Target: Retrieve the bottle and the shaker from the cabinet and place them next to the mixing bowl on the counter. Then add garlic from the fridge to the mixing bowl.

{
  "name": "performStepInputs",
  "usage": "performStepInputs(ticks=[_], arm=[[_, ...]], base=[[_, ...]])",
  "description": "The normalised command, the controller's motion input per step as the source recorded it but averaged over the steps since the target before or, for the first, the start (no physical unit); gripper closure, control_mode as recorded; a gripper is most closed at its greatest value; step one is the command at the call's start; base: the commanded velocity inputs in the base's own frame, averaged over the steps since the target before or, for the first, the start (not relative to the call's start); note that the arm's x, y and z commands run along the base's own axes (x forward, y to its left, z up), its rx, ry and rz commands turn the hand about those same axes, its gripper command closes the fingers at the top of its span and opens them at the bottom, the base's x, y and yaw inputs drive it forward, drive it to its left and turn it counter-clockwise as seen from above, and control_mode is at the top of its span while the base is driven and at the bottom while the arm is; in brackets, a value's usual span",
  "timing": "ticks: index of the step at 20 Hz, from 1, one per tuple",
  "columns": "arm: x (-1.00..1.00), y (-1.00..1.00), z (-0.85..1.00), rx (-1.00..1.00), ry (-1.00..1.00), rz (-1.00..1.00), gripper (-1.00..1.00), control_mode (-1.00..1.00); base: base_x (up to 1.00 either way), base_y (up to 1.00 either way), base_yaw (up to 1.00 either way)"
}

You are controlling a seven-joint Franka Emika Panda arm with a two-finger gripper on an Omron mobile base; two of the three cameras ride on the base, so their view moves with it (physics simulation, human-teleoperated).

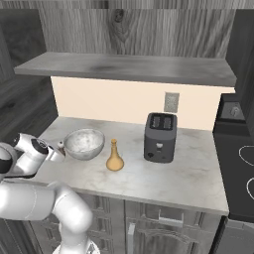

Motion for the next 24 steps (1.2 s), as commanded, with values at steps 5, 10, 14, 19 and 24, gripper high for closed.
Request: performStepInputs(ticks=[5,10,14,19,24], arm=[[0.01,0.0,-0.22,0.0,0.0,0.0,1.0,-1.0],[0.0,0.0,-0.12,0.0,0.0,0.0,1.0,-1.0],[0.0,0.0,0.0,0.0,0.0,0.0,1.0,-1.0],[0.0,0.0,0.0,0.0,0.0,0.0,-1.0,-1.0],[0.0,0.0,0.0,0.0,0.0,0.0,-1.0,-1.0]], base=[[0.0,0.0,0.0],[0.0,0.0,0.0],[0.0,0.0,0.0],[0.0,0.0,0.0],[0.0,0.0,0.0]])
